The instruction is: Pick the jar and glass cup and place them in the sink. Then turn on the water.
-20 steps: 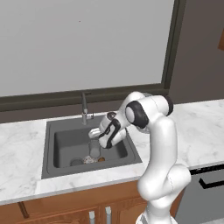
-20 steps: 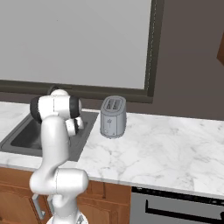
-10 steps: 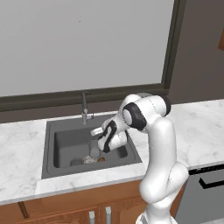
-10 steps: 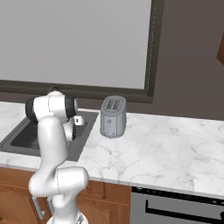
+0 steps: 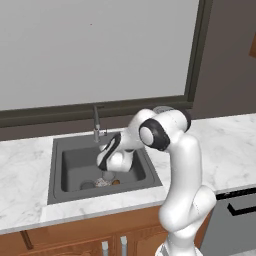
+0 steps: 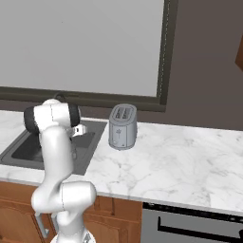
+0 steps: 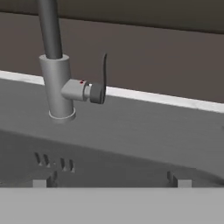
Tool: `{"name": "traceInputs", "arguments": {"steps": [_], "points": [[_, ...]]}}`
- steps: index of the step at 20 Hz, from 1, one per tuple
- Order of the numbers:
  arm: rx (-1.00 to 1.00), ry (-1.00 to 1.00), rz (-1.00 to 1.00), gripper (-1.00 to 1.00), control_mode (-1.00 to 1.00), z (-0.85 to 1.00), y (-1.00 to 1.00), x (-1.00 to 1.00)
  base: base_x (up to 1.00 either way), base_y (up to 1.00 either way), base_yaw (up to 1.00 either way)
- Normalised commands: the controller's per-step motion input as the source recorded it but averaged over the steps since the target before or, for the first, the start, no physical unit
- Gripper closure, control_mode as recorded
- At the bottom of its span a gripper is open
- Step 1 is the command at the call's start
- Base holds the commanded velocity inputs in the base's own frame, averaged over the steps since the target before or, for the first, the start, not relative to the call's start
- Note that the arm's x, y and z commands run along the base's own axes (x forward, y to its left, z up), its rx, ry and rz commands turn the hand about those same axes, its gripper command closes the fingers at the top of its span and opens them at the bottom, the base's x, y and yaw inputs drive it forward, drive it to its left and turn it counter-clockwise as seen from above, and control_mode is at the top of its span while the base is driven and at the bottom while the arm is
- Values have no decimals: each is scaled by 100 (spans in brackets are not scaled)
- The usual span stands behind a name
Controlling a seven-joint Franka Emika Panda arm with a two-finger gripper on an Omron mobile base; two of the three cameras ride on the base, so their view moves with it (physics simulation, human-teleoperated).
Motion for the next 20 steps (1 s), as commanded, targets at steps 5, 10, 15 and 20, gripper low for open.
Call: {"name": "traceInputs", "arguments": {"steps": [5,10,15,20], "points": [[3,-16,-2,-100,-100,13,-3,0,0,0,0],[0,-13,0,-100,-100,2,-2,0,0,0,0],[0,-16,0,-100,-100,0,-11,0,0,0,0],[0,-17,0,-100,-100,-7,-5,0,0,0,0]]}}
